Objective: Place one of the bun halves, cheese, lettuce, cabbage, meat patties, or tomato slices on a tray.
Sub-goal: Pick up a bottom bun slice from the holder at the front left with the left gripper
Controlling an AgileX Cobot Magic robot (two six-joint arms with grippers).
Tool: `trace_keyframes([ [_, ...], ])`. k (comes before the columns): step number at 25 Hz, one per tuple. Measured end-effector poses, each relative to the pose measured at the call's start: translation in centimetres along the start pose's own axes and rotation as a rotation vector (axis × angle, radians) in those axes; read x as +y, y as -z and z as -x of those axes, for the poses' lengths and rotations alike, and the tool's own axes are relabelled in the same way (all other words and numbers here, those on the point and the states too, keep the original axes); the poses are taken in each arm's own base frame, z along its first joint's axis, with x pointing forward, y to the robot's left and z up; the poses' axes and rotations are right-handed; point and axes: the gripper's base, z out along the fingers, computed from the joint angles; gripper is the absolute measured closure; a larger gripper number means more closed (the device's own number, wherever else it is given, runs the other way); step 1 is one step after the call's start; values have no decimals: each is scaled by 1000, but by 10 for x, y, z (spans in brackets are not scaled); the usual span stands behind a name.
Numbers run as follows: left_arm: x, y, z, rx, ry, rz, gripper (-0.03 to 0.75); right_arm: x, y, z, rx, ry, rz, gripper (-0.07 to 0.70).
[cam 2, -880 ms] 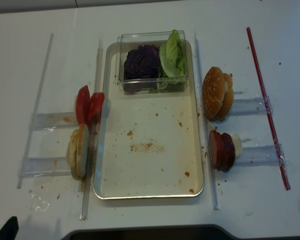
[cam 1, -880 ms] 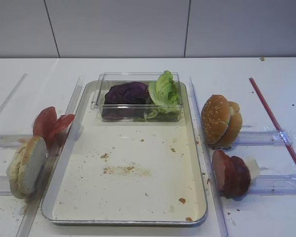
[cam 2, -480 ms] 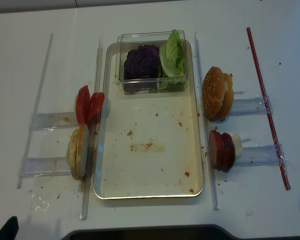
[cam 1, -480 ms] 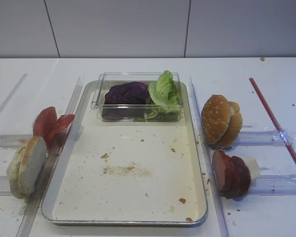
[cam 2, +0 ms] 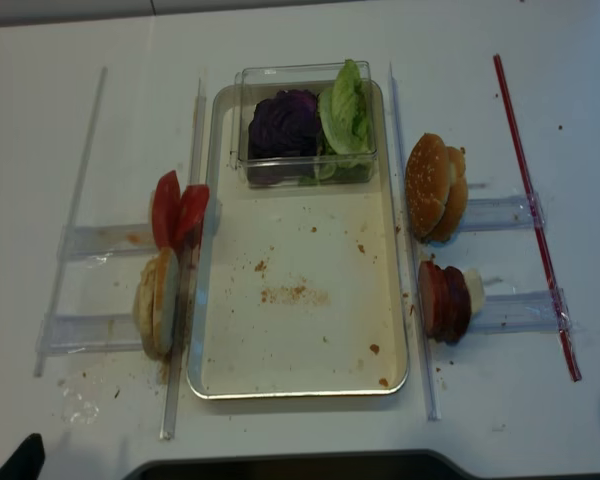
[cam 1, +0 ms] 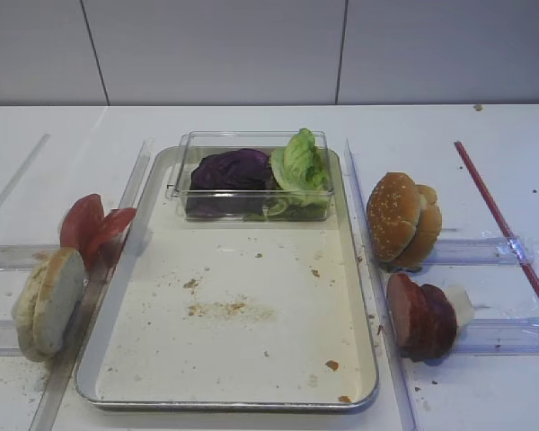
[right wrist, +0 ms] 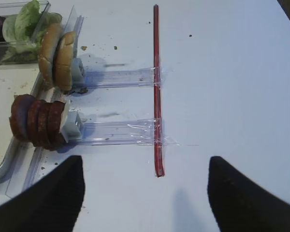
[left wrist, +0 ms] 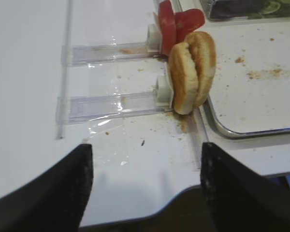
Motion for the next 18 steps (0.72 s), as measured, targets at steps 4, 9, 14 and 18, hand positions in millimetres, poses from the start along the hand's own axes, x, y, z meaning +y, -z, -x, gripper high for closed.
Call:
trace_keyframes([
  [4, -4, 1, 1, -7, 35, -44, 277, 0, 0, 0, 0, 0, 0, 101],
  [9, -8, -2, 15, 82, 21, -77, 277, 0, 0, 0, 0, 0, 0, 101],
  [14, -12, -5, 48, 231, 42, -90, 281, 0, 0, 0, 0, 0, 0, 101],
  [18, -15, -14, 85, 299, 59, -88, 288, 0, 0, 0, 0, 0, 0, 101],
])
